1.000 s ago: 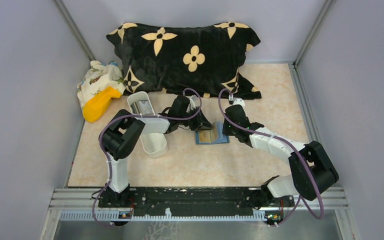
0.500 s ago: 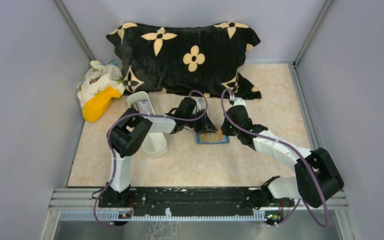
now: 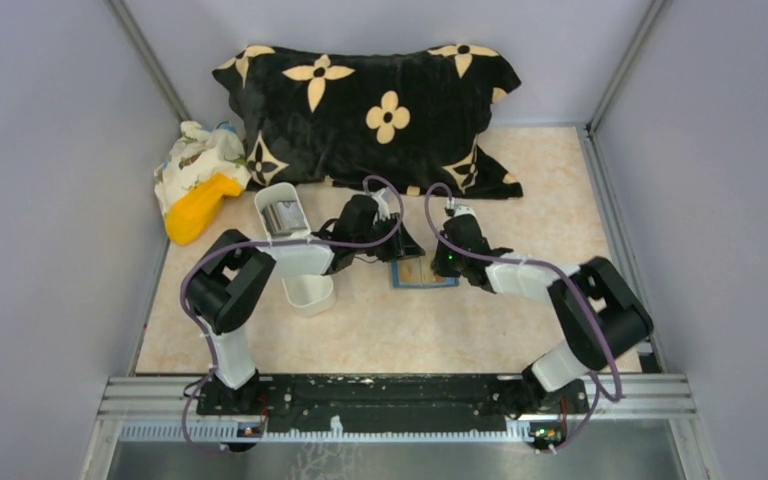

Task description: Take the credit cards out of the card holder

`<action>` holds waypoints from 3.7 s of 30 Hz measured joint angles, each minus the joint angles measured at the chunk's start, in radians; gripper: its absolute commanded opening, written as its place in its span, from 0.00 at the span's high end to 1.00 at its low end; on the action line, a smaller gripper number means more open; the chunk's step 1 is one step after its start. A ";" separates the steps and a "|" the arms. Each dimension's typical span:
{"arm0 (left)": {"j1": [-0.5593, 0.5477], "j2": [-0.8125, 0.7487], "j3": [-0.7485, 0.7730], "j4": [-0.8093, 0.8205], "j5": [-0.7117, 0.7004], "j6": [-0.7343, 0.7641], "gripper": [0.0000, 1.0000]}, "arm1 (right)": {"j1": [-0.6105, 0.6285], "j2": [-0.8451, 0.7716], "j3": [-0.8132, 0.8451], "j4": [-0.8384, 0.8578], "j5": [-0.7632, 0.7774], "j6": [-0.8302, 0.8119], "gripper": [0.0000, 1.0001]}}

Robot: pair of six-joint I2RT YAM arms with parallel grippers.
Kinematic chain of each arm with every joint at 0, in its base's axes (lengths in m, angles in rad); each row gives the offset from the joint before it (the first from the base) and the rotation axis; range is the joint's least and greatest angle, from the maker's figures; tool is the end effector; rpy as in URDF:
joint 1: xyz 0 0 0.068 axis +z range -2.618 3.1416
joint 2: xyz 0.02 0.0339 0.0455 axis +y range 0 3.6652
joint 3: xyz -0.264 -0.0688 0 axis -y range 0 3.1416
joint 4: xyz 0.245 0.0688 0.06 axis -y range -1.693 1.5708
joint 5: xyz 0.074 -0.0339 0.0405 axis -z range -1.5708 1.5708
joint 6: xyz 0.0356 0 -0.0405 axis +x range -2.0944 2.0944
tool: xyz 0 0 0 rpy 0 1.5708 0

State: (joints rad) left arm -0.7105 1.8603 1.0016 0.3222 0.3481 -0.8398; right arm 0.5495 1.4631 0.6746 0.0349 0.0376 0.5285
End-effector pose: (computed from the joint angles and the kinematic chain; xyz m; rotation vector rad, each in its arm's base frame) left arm 0.2902 -0.2657 0.1653 0.0824 2.3502 -1.2253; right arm 0.2453 0.1486 0.1695 -0.0056 2.3770 0.4899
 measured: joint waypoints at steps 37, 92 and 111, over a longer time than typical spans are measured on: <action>0.068 -0.035 -0.213 0.148 0.098 0.034 0.44 | -0.035 0.067 0.004 0.078 -0.156 0.014 0.83; 0.062 0.068 -0.078 0.097 0.165 0.013 0.46 | -0.090 -0.008 -0.105 0.082 -0.145 0.020 1.00; 0.066 0.107 -0.077 0.210 0.158 -0.073 0.85 | -0.101 0.028 -0.105 0.142 -0.182 0.042 1.00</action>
State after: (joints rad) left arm -0.6449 1.9675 0.9241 0.5323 0.5064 -0.9131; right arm 0.4484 1.4910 0.5697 0.1768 -0.1440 0.5709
